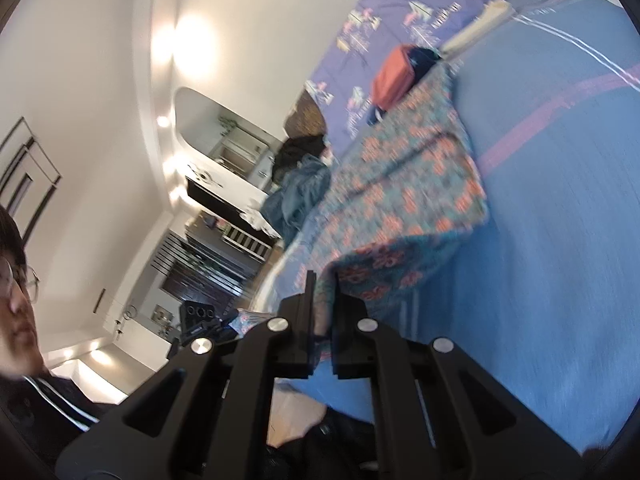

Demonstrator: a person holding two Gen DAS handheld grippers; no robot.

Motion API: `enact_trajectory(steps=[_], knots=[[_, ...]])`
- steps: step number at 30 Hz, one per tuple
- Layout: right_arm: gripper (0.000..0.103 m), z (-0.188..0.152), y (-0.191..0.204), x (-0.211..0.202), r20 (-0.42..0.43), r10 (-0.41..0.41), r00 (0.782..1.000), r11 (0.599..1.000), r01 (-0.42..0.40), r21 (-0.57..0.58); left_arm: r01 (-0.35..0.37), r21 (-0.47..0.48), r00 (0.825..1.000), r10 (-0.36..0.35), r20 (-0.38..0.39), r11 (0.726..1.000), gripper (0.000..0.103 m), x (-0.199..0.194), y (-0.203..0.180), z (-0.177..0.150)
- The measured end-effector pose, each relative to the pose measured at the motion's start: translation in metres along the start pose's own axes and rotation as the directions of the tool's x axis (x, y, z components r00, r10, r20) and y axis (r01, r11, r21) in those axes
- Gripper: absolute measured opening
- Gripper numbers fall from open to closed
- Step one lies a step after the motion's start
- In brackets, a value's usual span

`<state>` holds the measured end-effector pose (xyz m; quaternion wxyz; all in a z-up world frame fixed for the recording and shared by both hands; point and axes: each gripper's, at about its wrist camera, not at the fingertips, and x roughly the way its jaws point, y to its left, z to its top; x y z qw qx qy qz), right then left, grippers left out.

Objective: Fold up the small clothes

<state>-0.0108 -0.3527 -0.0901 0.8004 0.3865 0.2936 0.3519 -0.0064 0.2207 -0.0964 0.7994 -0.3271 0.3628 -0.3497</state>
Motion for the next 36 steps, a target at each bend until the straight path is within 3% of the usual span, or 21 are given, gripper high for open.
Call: enact_trajectory(steps=[3,9,18,27,33,36], knots=[[0.005,0.024,0.006,0.01,0.031,0.019,0.999,1.0,-0.019,-0.015,0.033,0.024,0.999,-0.033,0.023,0.999,0.008,0.006,-0.005,0.029],[0.005,0.073,0.011,0.032,0.081,0.033,0.996,0.999,-0.029,-0.043,0.032,0.031,0.998,-0.034,0.06,0.999,0.008,0.022,-0.004,0.084],[0.005,0.155,-0.01,0.074,0.152,0.011,0.988,0.999,-0.016,0.03,0.02,-0.01,0.991,-0.018,0.134,1.0,0.008,0.059,0.011,0.177],[0.005,0.237,-0.057,0.15,0.171,-0.059,0.984,0.974,0.019,0.227,0.049,-0.088,0.979,-0.031,0.201,0.995,0.008,0.129,0.034,0.265],[0.006,0.285,-0.106,0.206,0.141,-0.044,0.989,0.931,-0.011,0.365,0.009,-0.206,0.976,0.037,0.216,0.978,0.008,0.182,0.073,0.309],[0.007,0.3,-0.135,0.224,0.164,-0.073,0.984,0.904,-0.005,0.428,0.011,-0.283,0.965,0.065,0.256,0.959,0.008,0.199,0.1,0.32]])
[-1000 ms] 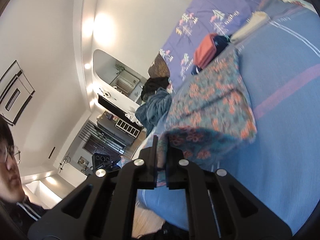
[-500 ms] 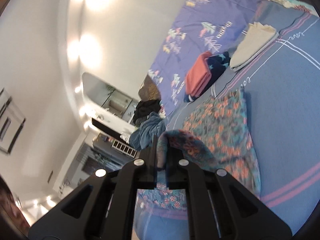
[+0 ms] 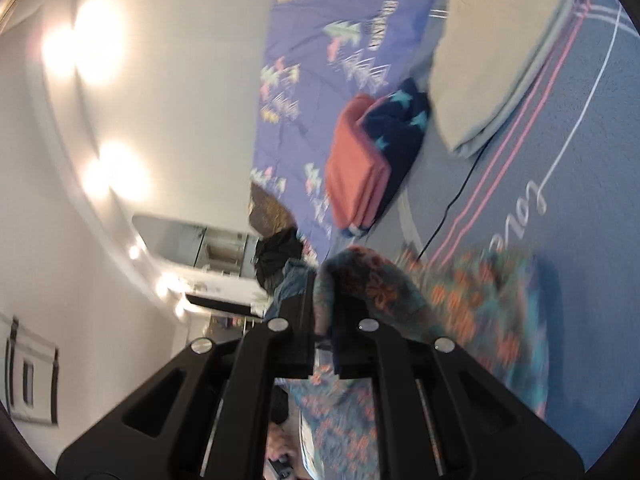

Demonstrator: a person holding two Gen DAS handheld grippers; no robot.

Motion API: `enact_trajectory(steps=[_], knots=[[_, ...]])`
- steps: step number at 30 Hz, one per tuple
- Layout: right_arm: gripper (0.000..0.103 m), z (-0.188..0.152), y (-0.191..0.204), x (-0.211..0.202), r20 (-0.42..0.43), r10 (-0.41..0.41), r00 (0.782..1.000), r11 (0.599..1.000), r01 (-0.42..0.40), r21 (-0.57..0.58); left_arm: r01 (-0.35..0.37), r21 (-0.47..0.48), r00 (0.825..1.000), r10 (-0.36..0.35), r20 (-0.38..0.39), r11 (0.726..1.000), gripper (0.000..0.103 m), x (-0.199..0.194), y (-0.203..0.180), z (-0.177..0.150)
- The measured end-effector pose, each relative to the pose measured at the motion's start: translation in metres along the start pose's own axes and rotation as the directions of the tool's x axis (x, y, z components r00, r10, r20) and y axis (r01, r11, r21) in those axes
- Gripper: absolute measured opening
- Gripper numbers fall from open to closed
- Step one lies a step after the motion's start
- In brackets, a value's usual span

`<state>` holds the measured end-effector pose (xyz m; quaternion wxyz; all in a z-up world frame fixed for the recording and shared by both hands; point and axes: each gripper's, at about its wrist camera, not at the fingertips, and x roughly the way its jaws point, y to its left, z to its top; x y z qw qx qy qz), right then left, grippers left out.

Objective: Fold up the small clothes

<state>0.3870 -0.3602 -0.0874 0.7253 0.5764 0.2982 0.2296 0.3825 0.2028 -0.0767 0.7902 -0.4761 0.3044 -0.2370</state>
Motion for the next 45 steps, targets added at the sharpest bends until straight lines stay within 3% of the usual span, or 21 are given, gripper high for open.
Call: enact_trajectory(steps=[4,7,9,11,12,13,14,18,22,25,27,28,30,32,34,36,38,41,42,43,45], knots=[[0.008,0.025,-0.037,0.016,0.076,-0.065,0.995,0.995,0.059,0.086,-0.002,-0.105,0.999,0.007,0.049,0.994,0.008,0.028,0.037,0.012],[0.013,0.028,-0.054,0.028,0.092,-0.122,0.988,0.991,0.117,0.058,-0.036,-0.157,0.997,0.047,0.065,0.987,0.01,0.044,0.065,0.013],[0.057,0.03,-0.058,0.033,0.093,-0.189,0.978,0.982,0.189,0.015,-0.103,-0.171,0.991,0.115,0.062,0.98,0.024,0.051,0.081,0.011],[0.062,0.035,-0.054,0.035,0.099,-0.187,0.977,0.981,0.19,-0.029,-0.109,-0.226,0.989,0.128,0.069,0.968,0.029,0.049,0.096,0.011],[0.074,0.036,-0.05,0.033,0.114,-0.177,0.978,0.982,0.183,-0.046,-0.066,-0.244,0.99,0.093,0.102,0.967,0.037,0.042,0.097,0.013],[0.078,0.037,-0.042,0.029,0.147,-0.153,0.977,0.983,0.166,-0.081,-0.047,-0.231,0.985,0.084,0.153,0.972,0.054,0.033,0.094,0.014],[0.079,0.035,-0.036,0.024,0.17,-0.132,0.977,0.982,0.152,-0.109,-0.054,-0.204,0.973,0.098,0.209,0.978,0.06,0.022,0.089,0.015],[0.079,0.029,-0.02,0.008,0.223,-0.049,0.974,0.982,0.088,-0.169,0.006,-0.169,0.95,0.048,0.31,0.986,0.066,-0.004,0.083,0.017],[0.075,0.027,-0.013,0.014,0.18,-0.048,0.983,0.973,0.087,-0.212,0.025,-0.142,0.955,0.018,0.296,0.99,0.066,-0.007,0.073,0.011],[0.055,0.019,-0.002,0.03,0.107,-0.079,0.991,0.951,0.107,-0.289,0.032,-0.106,0.969,-0.005,0.247,0.994,0.066,0.004,0.059,0.008],[0.01,0.011,0.003,0.044,0.027,-0.105,0.994,0.931,0.108,-0.348,-0.022,-0.053,0.98,0.032,0.195,0.998,0.066,0.017,0.045,0.007],[0.005,0.004,0.006,0.055,-0.014,-0.153,0.988,0.915,0.136,-0.381,-0.09,0.003,0.984,0.088,0.156,0.996,0.061,0.023,0.034,0.003],[0.004,-0.006,0.009,0.074,-0.067,-0.239,0.969,0.885,0.19,-0.424,-0.217,0.112,0.975,0.209,0.081,0.97,0.044,0.04,0.014,-0.002],[0.004,-0.017,0.007,0.096,-0.11,-0.336,0.936,0.852,0.252,-0.459,-0.338,0.191,0.94,0.341,0.02,0.921,0.033,0.057,0.002,-0.011],[0.004,-0.024,0.001,0.114,-0.138,-0.411,0.901,0.827,0.304,-0.473,-0.417,0.261,0.897,0.44,-0.035,0.871,0.031,0.075,-0.004,-0.019],[0.004,-0.028,-0.004,0.122,-0.147,-0.441,0.885,0.821,0.332,-0.464,-0.449,0.312,0.866,0.493,-0.078,0.837,0.031,0.086,-0.002,-0.026],[0.004,-0.027,-0.006,0.127,-0.137,-0.417,0.898,0.839,0.323,-0.438,-0.472,0.314,0.851,0.519,-0.084,0.824,0.031,0.093,0.004,-0.03],[0.014,-0.023,-0.008,0.122,-0.088,-0.309,0.947,0.883,0.252,-0.396,-0.478,0.242,0.866,0.499,-0.029,0.845,0.034,0.096,0.014,-0.021],[0.026,-0.021,-0.01,0.12,-0.068,-0.284,0.956,0.893,0.238,-0.382,-0.474,0.209,0.877,0.48,0.021,0.856,0.039,0.092,0.019,-0.016],[0.032,-0.017,-0.014,0.119,-0.049,-0.26,0.964,0.906,0.226,-0.358,-0.493,0.186,0.869,0.49,0.065,0.85,0.058,0.09,0.022,-0.013],[0.037,-0.013,-0.016,0.114,-0.027,-0.21,0.977,0.925,0.19,-0.329,-0.524,0.137,0.85,0.504,0.153,0.841,0.065,0.081,0.026,-0.01]])
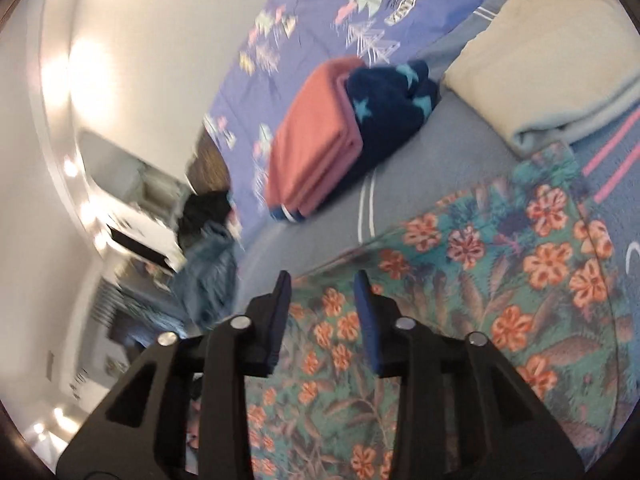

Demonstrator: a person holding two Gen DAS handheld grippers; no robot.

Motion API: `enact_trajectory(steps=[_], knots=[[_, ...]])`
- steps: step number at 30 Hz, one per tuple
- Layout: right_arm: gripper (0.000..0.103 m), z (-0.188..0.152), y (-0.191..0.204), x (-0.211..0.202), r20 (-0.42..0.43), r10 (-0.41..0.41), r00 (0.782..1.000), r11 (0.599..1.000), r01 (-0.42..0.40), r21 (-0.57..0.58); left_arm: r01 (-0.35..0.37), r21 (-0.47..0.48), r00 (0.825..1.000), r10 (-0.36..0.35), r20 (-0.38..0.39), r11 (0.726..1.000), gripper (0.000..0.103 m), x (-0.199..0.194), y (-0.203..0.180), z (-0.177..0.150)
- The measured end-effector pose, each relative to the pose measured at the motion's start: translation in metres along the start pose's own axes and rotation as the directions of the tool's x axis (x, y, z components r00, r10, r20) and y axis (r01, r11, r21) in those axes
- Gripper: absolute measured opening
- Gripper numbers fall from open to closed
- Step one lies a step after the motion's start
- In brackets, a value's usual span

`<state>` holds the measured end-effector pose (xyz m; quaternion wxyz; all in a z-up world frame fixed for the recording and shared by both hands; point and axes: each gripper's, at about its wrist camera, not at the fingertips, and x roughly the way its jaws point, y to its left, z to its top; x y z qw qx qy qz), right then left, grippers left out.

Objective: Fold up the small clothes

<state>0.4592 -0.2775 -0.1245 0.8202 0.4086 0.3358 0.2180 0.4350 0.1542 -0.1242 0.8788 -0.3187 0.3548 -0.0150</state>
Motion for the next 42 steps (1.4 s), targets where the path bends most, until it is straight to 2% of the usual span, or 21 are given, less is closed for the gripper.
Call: enact_trajectory(steps=[5,7,9,11,13,16,19,21,22,25,28,31,34,36,39,42], knots=[[0.053,0.005,-0.001,-0.015,0.064,0.06,0.996,0.998,-0.062,0.017,0.105,-0.101,0.994,-0.102,0.029,0.989,0.07,-0.009,0.021,0.005],[0.057,0.006,0.0,-0.018,0.075,0.069,0.995,0.997,-0.07,0.013,0.111,-0.11,0.993,-0.106,0.049,0.988,0.073,-0.014,0.023,0.005],[0.069,0.007,0.0,-0.021,0.079,0.094,0.992,0.995,-0.096,0.025,0.115,-0.109,0.992,-0.107,0.072,0.987,0.079,-0.021,0.022,0.003],[0.072,0.007,-0.005,-0.026,0.077,0.161,0.984,0.984,-0.166,0.068,0.152,-0.114,0.986,-0.142,0.091,0.982,0.086,-0.029,0.025,0.002],[0.072,0.005,-0.011,-0.03,0.073,0.218,0.973,0.967,-0.226,0.12,0.188,-0.132,0.98,-0.177,0.09,0.973,0.088,-0.031,0.028,0.001],[0.073,-0.002,-0.009,-0.045,0.069,0.225,0.972,0.96,-0.233,0.153,0.258,-0.156,0.966,-0.252,0.058,0.953,0.088,-0.028,0.032,-0.001],[0.077,-0.013,0.008,-0.073,0.063,0.251,0.966,0.957,-0.257,0.137,0.286,-0.159,0.958,-0.288,0.015,0.945,0.088,-0.04,0.029,-0.005],[0.082,-0.025,0.018,-0.093,0.076,0.328,0.942,0.935,-0.335,0.119,0.301,-0.124,0.953,-0.302,0.015,0.945,0.088,-0.058,0.022,-0.011],[0.082,-0.037,0.022,-0.107,0.081,0.36,0.929,0.924,-0.367,0.108,0.306,-0.071,0.952,-0.305,0.021,0.949,0.088,-0.077,0.017,-0.019],[0.082,-0.081,0.021,-0.145,0.099,0.37,0.924,0.918,-0.379,0.112,0.3,0.029,0.954,-0.301,0.006,0.953,0.088,-0.119,0.014,-0.049],[0.084,-0.136,0.007,-0.179,0.118,0.358,0.926,0.913,-0.373,0.163,0.333,0.048,0.942,-0.331,-0.054,0.942,0.088,-0.16,0.028,-0.098],[0.085,-0.18,-0.01,-0.199,0.115,0.312,0.943,0.911,-0.332,0.245,0.327,0.048,0.942,-0.322,-0.093,0.944,0.088,-0.187,0.041,-0.135],[0.083,-0.194,-0.024,-0.209,0.138,0.269,0.953,0.9,-0.3,0.316,0.345,-0.022,0.932,-0.345,-0.114,0.938,0.088,-0.202,0.053,-0.162],[0.083,-0.197,-0.026,-0.213,0.16,0.26,0.952,0.889,-0.301,0.345,0.354,-0.072,0.923,-0.361,-0.133,0.932,0.088,-0.201,0.059,-0.175],[0.083,-0.192,-0.019,-0.208,0.118,0.195,0.974,0.908,-0.224,0.353,0.321,-0.063,0.938,-0.326,-0.122,0.945,0.088,-0.202,0.054,-0.182],[0.083,-0.191,-0.014,-0.199,0.072,0.138,0.988,0.913,-0.155,0.377,0.267,-0.1,0.948,-0.28,-0.153,0.958,0.088,-0.195,0.049,-0.179]])
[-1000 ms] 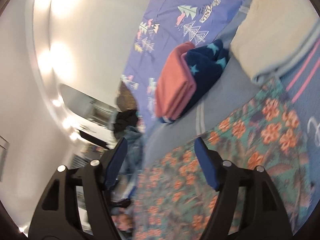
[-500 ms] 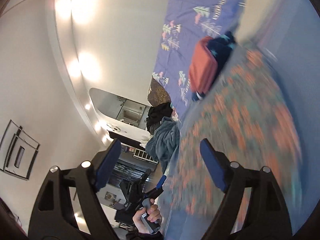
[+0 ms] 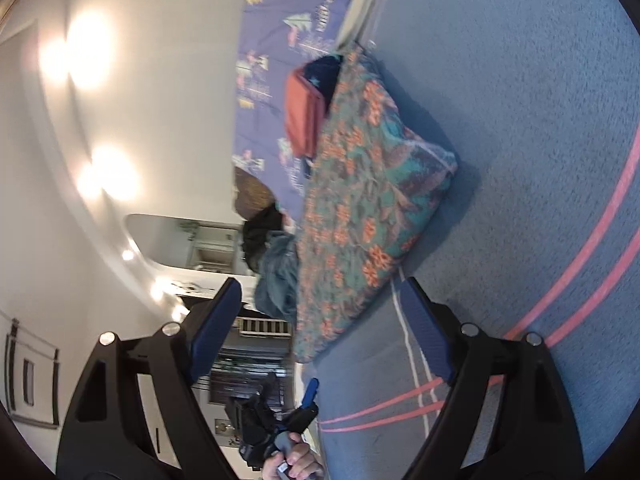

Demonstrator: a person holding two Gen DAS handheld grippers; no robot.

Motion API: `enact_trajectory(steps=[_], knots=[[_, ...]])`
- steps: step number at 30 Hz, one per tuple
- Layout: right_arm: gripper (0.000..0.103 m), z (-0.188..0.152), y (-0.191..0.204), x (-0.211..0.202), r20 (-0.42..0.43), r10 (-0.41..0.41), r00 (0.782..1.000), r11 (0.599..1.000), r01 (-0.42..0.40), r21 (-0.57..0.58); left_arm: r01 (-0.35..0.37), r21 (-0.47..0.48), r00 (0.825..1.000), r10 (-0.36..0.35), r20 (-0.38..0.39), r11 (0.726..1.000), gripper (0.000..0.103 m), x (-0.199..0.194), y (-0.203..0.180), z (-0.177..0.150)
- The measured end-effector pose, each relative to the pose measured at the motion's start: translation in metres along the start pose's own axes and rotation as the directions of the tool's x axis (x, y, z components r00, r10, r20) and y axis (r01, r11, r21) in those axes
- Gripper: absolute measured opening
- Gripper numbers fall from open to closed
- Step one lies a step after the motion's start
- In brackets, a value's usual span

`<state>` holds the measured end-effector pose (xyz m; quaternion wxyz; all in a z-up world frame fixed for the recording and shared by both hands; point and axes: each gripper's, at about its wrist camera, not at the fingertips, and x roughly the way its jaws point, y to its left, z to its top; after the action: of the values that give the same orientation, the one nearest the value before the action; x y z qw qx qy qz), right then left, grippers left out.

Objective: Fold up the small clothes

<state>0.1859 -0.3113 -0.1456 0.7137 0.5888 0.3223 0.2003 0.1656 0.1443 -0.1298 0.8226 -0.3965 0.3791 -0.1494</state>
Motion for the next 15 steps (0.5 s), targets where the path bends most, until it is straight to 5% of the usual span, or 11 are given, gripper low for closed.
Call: enact_trajectory(steps=[11,15], knots=[[0.084,0.001,0.0,0.027,0.029,-0.101,0.994,0.995,0.101,0.019,-0.013,-0.176,0.999,0.004,-0.052,0.984,0.095,0.038,-0.007,0.028],[0.094,0.002,0.003,0.036,0.02,-0.152,0.988,0.988,0.151,0.036,-0.028,-0.192,0.999,0.022,-0.028,0.981,0.095,0.053,-0.014,0.032]])
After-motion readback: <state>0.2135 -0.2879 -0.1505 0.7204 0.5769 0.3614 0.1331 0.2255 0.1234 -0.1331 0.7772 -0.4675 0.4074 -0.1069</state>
